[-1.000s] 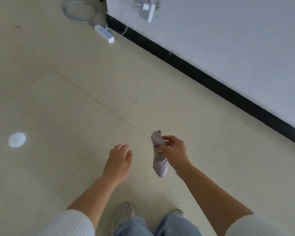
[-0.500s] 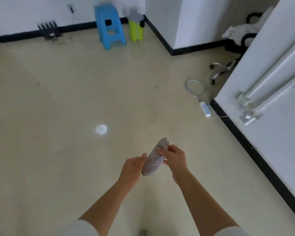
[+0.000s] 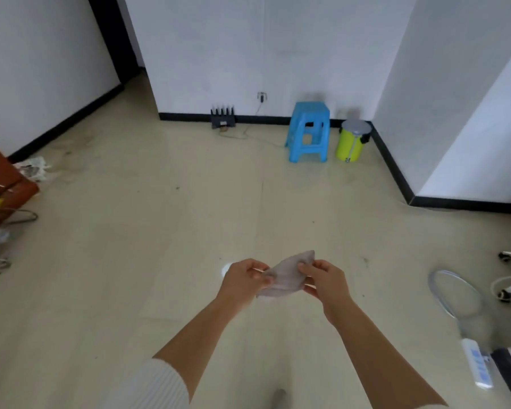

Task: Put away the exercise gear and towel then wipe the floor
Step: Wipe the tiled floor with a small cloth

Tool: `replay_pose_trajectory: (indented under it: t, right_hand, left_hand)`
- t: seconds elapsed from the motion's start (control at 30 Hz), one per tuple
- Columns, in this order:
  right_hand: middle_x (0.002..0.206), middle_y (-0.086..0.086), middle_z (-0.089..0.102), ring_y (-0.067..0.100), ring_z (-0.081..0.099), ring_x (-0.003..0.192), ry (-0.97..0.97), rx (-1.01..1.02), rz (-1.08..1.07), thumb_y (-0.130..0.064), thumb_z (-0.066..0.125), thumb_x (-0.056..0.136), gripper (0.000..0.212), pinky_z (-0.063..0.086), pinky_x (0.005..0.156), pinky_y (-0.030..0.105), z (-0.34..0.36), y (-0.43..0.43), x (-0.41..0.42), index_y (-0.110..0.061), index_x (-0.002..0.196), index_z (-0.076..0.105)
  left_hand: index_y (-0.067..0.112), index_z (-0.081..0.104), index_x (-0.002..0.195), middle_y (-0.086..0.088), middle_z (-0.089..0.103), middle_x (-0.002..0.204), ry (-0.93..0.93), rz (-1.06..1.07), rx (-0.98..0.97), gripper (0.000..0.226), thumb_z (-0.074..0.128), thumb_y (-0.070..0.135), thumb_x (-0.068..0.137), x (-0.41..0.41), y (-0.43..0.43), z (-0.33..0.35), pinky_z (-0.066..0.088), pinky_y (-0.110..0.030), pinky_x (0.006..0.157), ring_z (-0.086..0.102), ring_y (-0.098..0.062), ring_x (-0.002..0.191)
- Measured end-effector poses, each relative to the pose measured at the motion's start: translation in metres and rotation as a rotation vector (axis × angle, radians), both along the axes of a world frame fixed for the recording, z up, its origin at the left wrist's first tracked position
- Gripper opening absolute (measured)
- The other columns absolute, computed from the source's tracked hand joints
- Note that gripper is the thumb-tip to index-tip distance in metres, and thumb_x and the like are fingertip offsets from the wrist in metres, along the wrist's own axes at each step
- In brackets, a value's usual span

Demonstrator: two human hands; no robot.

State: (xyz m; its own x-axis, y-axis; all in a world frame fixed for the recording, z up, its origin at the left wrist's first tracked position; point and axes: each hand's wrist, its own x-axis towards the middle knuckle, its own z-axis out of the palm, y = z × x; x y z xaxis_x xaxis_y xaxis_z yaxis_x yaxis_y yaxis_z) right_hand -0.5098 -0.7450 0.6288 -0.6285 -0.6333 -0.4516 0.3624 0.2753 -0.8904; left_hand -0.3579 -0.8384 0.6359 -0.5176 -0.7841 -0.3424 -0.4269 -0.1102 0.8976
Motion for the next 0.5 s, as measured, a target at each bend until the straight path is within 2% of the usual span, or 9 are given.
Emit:
replay_pose_trajectory:
  t: [0.07,0.13,0.23,0.33,0.4,0.5]
  right_hand:
    - [0.088,0.015,0.066,0.025,0.063,0.078,0.010,0.010,0.044,0.000,0.068,0.082,0.009,0.054,0.072,0.033,0.006,-0.049,-0.040,-0.001,0.089,0.062]
    - [0.093,0.013,0.066,0.025,0.063,0.080,0.063,0.043,0.084,0.002,0.067,0.080,0.022,0.053,0.074,0.034,0.013,-0.097,-0.079,-0.005,0.099,0.060]
    - [0.095,0.007,0.063,0.022,0.061,0.082,0.199,0.106,0.138,0.003,0.062,0.079,0.039,0.050,0.075,0.035,0.025,-0.166,-0.134,-0.010,0.115,0.054]
    - [0.109,0.004,0.061,0.021,0.059,0.098,0.270,0.081,0.263,0.004,0.060,0.078,0.046,0.046,0.082,0.031,0.032,-0.236,-0.185,-0.017,0.119,0.056]
    - [0.115,0.003,0.061,0.021,0.059,0.103,0.251,0.040,0.400,0.000,0.064,0.068,0.053,0.045,0.082,0.029,0.034,-0.288,-0.218,-0.019,0.117,0.059]
    - [0.111,0.004,0.066,0.023,0.060,0.103,0.194,0.047,0.563,-0.009,0.060,0.049,0.068,0.045,0.078,0.029,0.031,-0.372,-0.263,-0.013,0.117,0.062]
  left_hand:
    - [0.020,0.065,0.091,-0.001,0.069,0.083,0.037,0.032,-0.028,0.024,0.076,0.007,0.073,-0.033,-0.052,0.010,0.042,-0.017,0.056,0.058,-0.010,0.063]
    - [0.021,0.065,0.094,-0.003,0.071,0.092,0.067,0.042,-0.051,0.031,0.075,0.001,0.072,-0.067,-0.099,0.023,0.043,-0.021,0.060,0.057,-0.011,0.063]
    - [0.027,0.065,0.091,0.001,0.072,0.093,0.085,0.004,-0.075,0.040,0.067,-0.008,0.070,-0.118,-0.168,0.046,0.046,-0.024,0.064,0.056,-0.011,0.063]
    - [0.023,0.067,0.095,-0.001,0.072,0.093,0.111,-0.064,-0.046,0.044,0.062,-0.013,0.072,-0.167,-0.242,0.060,0.051,-0.030,0.078,0.066,-0.017,0.083]
    - [0.022,0.067,0.098,-0.005,0.073,0.097,0.100,-0.141,-0.059,0.042,0.061,-0.013,0.074,-0.201,-0.296,0.066,0.052,-0.032,0.084,0.068,-0.019,0.091]
    - [0.018,0.065,0.106,-0.011,0.073,0.100,0.081,-0.277,-0.058,0.045,0.056,-0.015,0.077,-0.253,-0.378,0.071,0.053,-0.029,0.082,0.068,-0.018,0.089]
